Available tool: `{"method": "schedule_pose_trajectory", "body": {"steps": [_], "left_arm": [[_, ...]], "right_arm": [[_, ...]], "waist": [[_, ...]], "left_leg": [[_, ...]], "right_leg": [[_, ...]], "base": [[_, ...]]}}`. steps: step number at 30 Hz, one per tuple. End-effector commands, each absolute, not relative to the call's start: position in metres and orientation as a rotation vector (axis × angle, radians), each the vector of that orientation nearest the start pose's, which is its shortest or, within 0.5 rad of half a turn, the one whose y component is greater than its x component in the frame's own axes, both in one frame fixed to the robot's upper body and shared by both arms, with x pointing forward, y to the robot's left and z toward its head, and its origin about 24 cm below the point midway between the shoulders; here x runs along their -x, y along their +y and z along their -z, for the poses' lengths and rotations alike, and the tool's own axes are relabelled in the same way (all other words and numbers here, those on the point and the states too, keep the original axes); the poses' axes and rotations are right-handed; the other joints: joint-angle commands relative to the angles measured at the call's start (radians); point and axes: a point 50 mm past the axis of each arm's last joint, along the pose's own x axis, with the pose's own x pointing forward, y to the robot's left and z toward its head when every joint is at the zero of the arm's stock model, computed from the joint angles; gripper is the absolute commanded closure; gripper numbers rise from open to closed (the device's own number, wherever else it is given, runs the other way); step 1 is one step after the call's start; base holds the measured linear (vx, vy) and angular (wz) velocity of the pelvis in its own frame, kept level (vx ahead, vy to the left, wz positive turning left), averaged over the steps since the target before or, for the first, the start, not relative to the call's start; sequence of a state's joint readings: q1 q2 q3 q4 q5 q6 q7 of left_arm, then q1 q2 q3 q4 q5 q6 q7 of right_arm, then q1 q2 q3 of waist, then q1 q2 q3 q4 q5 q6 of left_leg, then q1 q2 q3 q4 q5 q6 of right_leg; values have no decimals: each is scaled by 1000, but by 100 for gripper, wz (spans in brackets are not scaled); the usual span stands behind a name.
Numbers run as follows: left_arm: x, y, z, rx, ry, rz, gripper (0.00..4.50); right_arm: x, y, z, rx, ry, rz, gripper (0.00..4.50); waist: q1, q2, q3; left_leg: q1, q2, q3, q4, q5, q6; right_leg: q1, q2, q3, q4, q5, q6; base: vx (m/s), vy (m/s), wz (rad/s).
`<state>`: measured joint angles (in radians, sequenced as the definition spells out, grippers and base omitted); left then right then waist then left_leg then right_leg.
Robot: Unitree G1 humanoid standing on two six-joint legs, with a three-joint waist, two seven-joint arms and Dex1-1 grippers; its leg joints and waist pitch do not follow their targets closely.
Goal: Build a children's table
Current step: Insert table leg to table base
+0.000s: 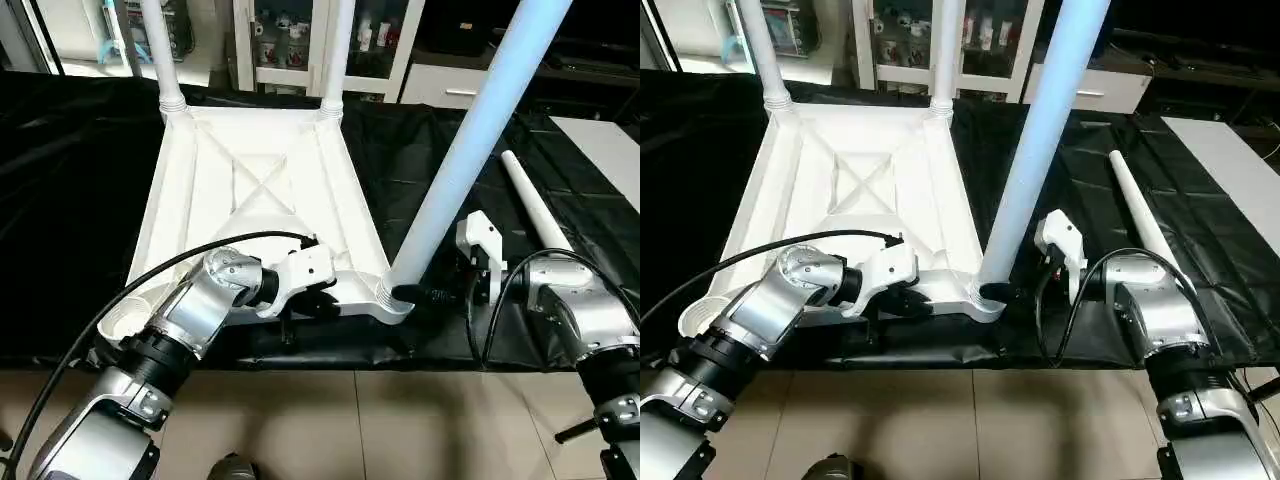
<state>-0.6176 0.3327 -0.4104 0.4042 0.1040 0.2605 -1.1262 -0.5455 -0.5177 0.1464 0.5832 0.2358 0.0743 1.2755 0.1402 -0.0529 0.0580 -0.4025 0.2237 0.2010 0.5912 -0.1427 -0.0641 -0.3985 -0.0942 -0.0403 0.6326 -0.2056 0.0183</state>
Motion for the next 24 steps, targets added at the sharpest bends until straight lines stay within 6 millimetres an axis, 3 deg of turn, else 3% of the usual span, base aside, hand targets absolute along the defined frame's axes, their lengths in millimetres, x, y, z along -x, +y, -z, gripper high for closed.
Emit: {"method": "schedule_pose_trajectory", "body": {"steps": [1, 10, 15, 18, 21, 22, 23, 24], "left_arm": [[-308, 84, -66, -554, 433, 1414, 450], [-308, 85, -65, -557, 438, 1414, 450], [-308, 86, -65, -560, 445, 1412, 450], [-310, 87, -63, -548, 457, 1381, 450], [-317, 87, -62, -511, 479, 1304, 450], [-320, 87, -62, -499, 481, 1269, 450], [-324, 86, -62, -488, 482, 1228, 450], [-334, 85, -61, -451, 496, 1114, 450]], "right_arm": [[-316, -192, -76, 213, 313, -1245, 157], [-317, -189, -72, 210, 320, -1260, 238], [-314, -188, -68, 186, 324, -1252, 244], [-318, -191, -61, 155, 343, -1151, 246], [-324, -194, -48, 182, 380, -981, 247], [-325, -195, -45, 190, 393, -938, 248], [-327, -195, -41, 197, 404, -896, 248], [-330, -192, -35, 175, 425, -802, 248]], "waist": [[-9, -13, -80], [-9, -13, -81], [-10, -11, -81], [-11, -12, -80], [-22, -6, -75], [-30, -3, -74], [-38, -9, -73], [-40, -7, -73]], "left_leg": [[35, 9, -1, -52, -156, 56], [36, 9, -1, -52, -157, 57], [37, 9, -2, -53, -165, 51], [36, 8, -2, -54, -169, 49], [38, 8, -3, -61, -224, 11], [39, 7, -7, -65, -271, -15], [40, 6, -9, -67, -315, -32], [41, 6, -11, -69, -335, -37]], "right_leg": [[38, -37, 22, -60, -28, -247], [38, -36, 22, -60, -24, -250], [38, -35, 22, -60, -25, -249], [38, -34, 22, -61, -32, -247], [32, -35, 22, -70, -102, -235], [32, -36, 20, -74, -161, -221], [32, -36, 20, -81, -219, -204], [31, -37, 20, -84, -245, -197]], "base": [[0, 0, 0], [0, 0, 0], [0, 0, 0], [0, 0, 0], [0, 0, 0], [0, 0, 0], [0, 0, 0], [0, 0, 0]]}}
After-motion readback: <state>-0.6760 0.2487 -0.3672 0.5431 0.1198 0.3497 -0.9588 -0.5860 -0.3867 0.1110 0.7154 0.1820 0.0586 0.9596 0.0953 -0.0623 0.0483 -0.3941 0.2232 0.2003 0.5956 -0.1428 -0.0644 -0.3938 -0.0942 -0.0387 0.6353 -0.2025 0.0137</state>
